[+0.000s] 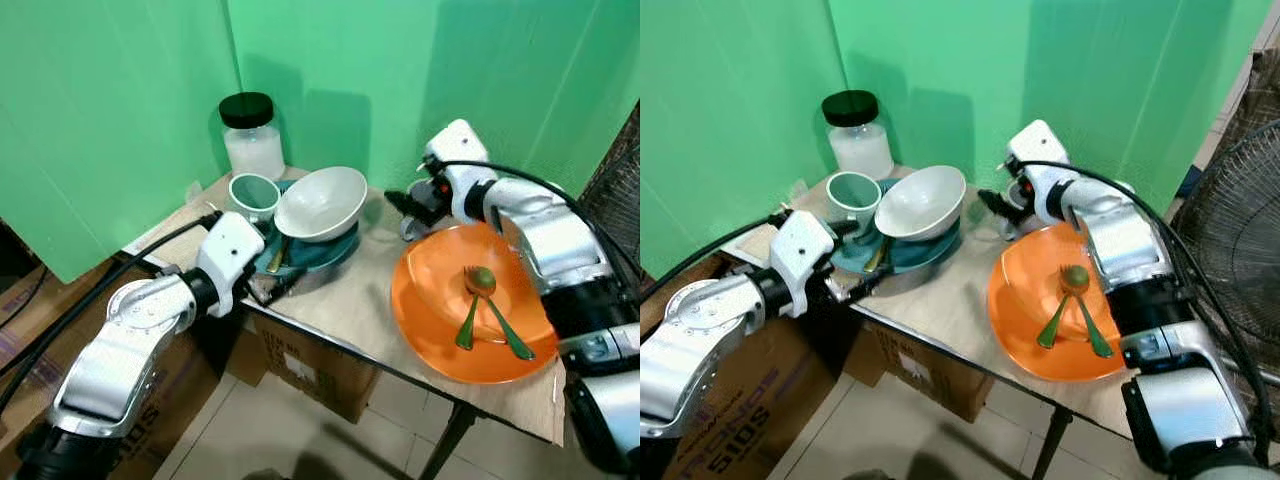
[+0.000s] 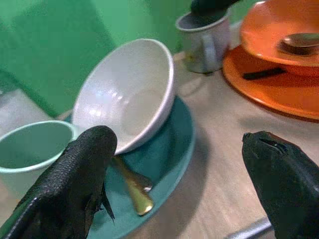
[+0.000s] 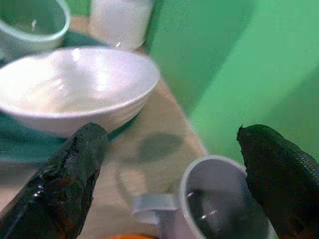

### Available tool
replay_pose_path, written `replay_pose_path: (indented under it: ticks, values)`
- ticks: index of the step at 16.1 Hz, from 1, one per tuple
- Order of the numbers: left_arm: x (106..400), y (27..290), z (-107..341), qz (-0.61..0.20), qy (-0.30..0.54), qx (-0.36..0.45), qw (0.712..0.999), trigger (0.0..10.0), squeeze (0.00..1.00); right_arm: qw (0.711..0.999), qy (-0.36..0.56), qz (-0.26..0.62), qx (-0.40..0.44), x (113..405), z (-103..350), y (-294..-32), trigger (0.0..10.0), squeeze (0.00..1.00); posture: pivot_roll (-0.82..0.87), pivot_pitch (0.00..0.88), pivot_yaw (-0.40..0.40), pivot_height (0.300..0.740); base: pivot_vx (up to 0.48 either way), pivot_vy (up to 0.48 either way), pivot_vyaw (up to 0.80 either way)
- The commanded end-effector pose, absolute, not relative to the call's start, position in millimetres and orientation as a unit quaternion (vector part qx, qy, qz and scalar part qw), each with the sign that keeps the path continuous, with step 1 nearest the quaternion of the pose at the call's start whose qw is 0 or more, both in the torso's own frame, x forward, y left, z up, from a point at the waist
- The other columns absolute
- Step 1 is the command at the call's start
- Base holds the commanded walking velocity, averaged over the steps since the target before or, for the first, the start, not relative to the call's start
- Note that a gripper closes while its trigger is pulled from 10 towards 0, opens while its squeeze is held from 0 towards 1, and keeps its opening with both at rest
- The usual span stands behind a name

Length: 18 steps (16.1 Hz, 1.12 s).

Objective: Setting the table

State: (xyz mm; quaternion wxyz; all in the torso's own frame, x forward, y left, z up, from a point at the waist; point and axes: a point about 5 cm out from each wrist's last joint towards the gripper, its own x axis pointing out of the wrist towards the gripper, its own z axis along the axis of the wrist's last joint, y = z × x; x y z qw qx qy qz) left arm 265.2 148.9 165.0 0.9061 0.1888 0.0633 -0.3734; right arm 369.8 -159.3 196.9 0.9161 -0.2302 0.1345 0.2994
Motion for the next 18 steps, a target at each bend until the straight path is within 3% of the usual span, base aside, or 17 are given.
replay_pose_path:
  ticks: [1, 6, 7, 8, 10, 18]
  values:
    - [261.6, 148.4, 164.0, -0.391, 0.075, 0.19, 0.898, 10.0, 0.38, 0.904, 0.156, 0.311, -0.249, 373.8, 198.0, -154.9, 10.0, 0.0, 0.05, 0.0, 0.066, 0.74, 0.0, 0.0, 0.0]
    - [257.7, 147.9, 164.6, -0.411, 0.084, 0.193, 0.887, 10.0, 0.38, 0.894, 0.221, 0.301, -0.246, 383.7, 194.4, -149.7, 10.0, 0.0, 0.05, 0.0, 0.067, 0.74, 0.0, 0.0, 0.0]
    - [257.8, 147.7, 164.7, -0.412, 0.085, 0.195, 0.886, 10.0, 0.38, 0.897, 0.238, 0.289, -0.237, 386.3, 193.5, -146.8, 5.1, 0.0, 0.05, 0.0, 0.072, 0.74, 0.0, 0.0, 0.0]
    - [257.8, 147.3, 164.7, -0.415, 0.087, 0.195, 0.884, 10.0, 0.38, 0.901, 0.247, 0.271, -0.233, 389.7, 192.8, -147.7, 4.1, 0.0, 0.05, 0.0, 0.072, 0.74, 0.0, 0.0, 0.0]
    - [258.0, 147.4, 165.0, -0.417, 0.087, 0.196, 0.883, 10.0, 0.38, 0.909, 0.266, 0.23, -0.222, 394.2, 194.2, -149.8, 0.0, 0.0, 0.05, 0.0, 0.073, 0.74, 0.0, 0.0, 0.0]
    - [257.6, 146.2, 163.6, -0.427, 0.091, 0.2, 0.878, 10.0, 0.38, 0.909, 0.313, 0.172, -0.214, 399.0, 189.0, -152.9, 0.0, 0.0, 0.04, 0.0, 0.071, 0.74, 0.0, 0.0, 0.0]
